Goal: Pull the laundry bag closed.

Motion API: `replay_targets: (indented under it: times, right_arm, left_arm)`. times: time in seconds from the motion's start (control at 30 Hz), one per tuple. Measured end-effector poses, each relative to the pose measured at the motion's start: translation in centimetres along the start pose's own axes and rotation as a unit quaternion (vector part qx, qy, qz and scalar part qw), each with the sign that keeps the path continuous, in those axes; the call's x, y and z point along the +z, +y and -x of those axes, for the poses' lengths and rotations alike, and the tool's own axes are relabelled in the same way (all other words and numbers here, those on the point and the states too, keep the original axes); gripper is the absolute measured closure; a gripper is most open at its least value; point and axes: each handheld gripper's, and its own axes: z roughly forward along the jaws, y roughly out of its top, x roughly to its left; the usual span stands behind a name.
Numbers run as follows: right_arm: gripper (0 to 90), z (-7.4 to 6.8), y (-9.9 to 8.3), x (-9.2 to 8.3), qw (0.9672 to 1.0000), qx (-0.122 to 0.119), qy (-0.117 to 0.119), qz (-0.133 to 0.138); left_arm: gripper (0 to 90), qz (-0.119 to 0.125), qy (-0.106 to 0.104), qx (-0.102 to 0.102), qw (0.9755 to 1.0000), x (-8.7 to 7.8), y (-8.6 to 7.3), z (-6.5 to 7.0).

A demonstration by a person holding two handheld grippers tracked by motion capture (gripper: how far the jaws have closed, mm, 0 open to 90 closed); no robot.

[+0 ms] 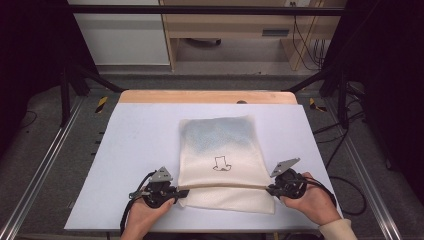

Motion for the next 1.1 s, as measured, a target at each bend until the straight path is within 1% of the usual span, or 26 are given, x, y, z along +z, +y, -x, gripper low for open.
replay_targets:
  times: [0.03, 0.1, 0.17, 0.2, 0.23, 0.27, 0.3, 0.33, 0.4, 0.43, 0.47, 0.53, 0.57, 0.63, 0.7, 0.77, 0.8, 0.87, 0.93, 0.97, 1.0, 1.03, 1.07, 1.1]
  right_arm:
    - [81.6, 0.0, 0.0, 0.0, 1.0, 0.002, 0.0, -0.001]
    - [79.2, -0.1, 0.1, 0.1, 1.0, 0.004, 0.002, -0.001]
    - [70.4, -0.1, 0.3, -0.1, 0.9999, 0.002, 0.001, 0.013]
    - [65.7, -0.2, 0.5, -0.2, 0.9998, 0.006, 0.002, 0.018]
    - [62.1, -0.3, 0.7, -0.3, 0.9996, 0.008, 0.002, 0.027]
    - [57.5, -0.3, 1.1, -0.3, 0.9993, 0.007, -0.002, 0.038]
    - [54.2, -0.4, 1.3, -0.4, 0.9991, 0.008, -0.003, 0.043]
    - [48.5, -0.6, 1.6, -0.4, 0.9986, 0.013, -0.007, 0.051]
    - [41.6, -0.7, 2.1, -0.5, 0.9979, 0.014, -0.014, 0.061]
    - [36.5, -0.8, 2.3, -0.5, 0.9973, 0.017, -0.019, 0.069]
    - [32.5, -0.9, 2.6, -0.4, 0.9962, 0.018, -0.03, 0.08]
    - [27.1, -0.8, 2.9, -0.3, 0.9949, 0.023, -0.039, 0.09]
    - [24.5, -0.8, 3.1, -0.3, 0.9941, 0.026, -0.046, 0.095]
    - [20.3, -0.7, 3.3, -0.2, 0.9928, 0.029, -0.051, 0.104]
    - [15.7, -0.5, 3.6, -0.1, 0.9915, 0.036, -0.058, 0.111]
    - [14.0, -0.5, 3.8, -0.1, 0.9904, 0.039, -0.059, 0.119]
    - [11.9, -0.5, 3.9, -0.2, 0.9892, 0.042, -0.06, 0.127]
    - [9.1, -0.5, 4.2, -0.3, 0.9878, 0.049, -0.061, 0.135]
    - [7.8, -0.5, 4.4, -0.4, 0.9862, 0.052, -0.066, 0.143]
    - [7.0, -0.5, 4.4, -0.5, 0.9859, 0.053, -0.069, 0.143]
    - [6.8, -0.5, 4.5, -0.6, 0.9854, 0.056, -0.071, 0.144]
    - [6.9, -0.5, 4.6, -0.7, 0.9849, 0.06, -0.073, 0.145]
    - [6.9, -0.4, 4.6, -0.9, 0.9841, 0.063, -0.081, 0.145]
    - [7.0, -0.4, 4.6, -1.0, 0.9831, 0.067, -0.086, 0.147]
  left_arm:
    - [78.5, 0.002, 0.0, -0.003, 1.0, 0.0, 0.0, 0.0]
    - [72.7, 0.008, 0.003, -0.005, 1.0, -0.3, 0.0, 0.0]
    - [66.6, 0.016, 0.006, -0.009, 0.9998, -0.7, -0.1, 0.0]
    - [60.5, 0.017, 0.013, -0.009, 0.9997, -0.9, -0.2, 0.0]
    - [56.6, 0.018, 0.023, -0.01, 0.9995, -1.2, -0.3, 0.0]
    - [52.5, 0.021, 0.027, -0.014, 0.9993, -1.3, -0.3, -0.1]
    - [48.9, 0.024, 0.033, -0.019, 0.999, -1.5, -0.4, -0.2]
    - [43.7, 0.024, 0.039, -0.017, 0.9988, -1.7, -0.4, -0.2]
    - [38.6, 0.025, 0.052, -0.014, 0.9982, -1.9, -0.3, -0.3]
    - [36.5, 0.029, 0.059, -0.015, 0.9977, -2.1, -0.4, -0.2]
    - [33.0, 0.031, 0.066, -0.011, 0.9973, -2.2, -0.3, -0.2]
    - [29.5, 0.037, 0.076, -0.007, 0.9964, -2.5, -0.2, -0.2]
    - [26.8, 0.04, 0.084, -0.006, 0.9956, -2.6, -0.2, -0.2]
    - [20.9, 0.045, 0.097, -0.006, 0.9942, -2.8, -0.1, -0.2]
    - [17.9, 0.049, 0.104, -0.003, 0.9933, -3.0, 0.0, -0.2]
    - [16.6, 0.056, 0.117, 0.001, 0.9915, -3.2, 0.1, -0.2]
    - [14.9, 0.058, 0.122, 0.0, 0.9909, -3.4, 0.2, -0.2]
    - [13.6, 0.056, 0.128, 0.002, 0.9902, -3.7, 0.2, -0.4]
    - [12.7, 0.052, 0.13, -0.002, 0.9901, -3.9, 0.2, -0.6]
    - [12.4, 0.051, 0.135, -0.007, 0.9895, -4.0, 0.2, -0.7]
    - [12.0, 0.049, 0.136, -0.008, 0.9894, -4.1, 0.1, -0.8]
    - [11.4, 0.047, 0.135, -0.011, 0.9897, -4.3, 0.1, -1.0]
    - [11.3, 0.044, 0.134, -0.014, 0.9898, -4.4, 0.1, -1.1]
    - [11.4, 0.032, 0.136, -0.014, 0.9901, -4.6, 0.2, -1.3]
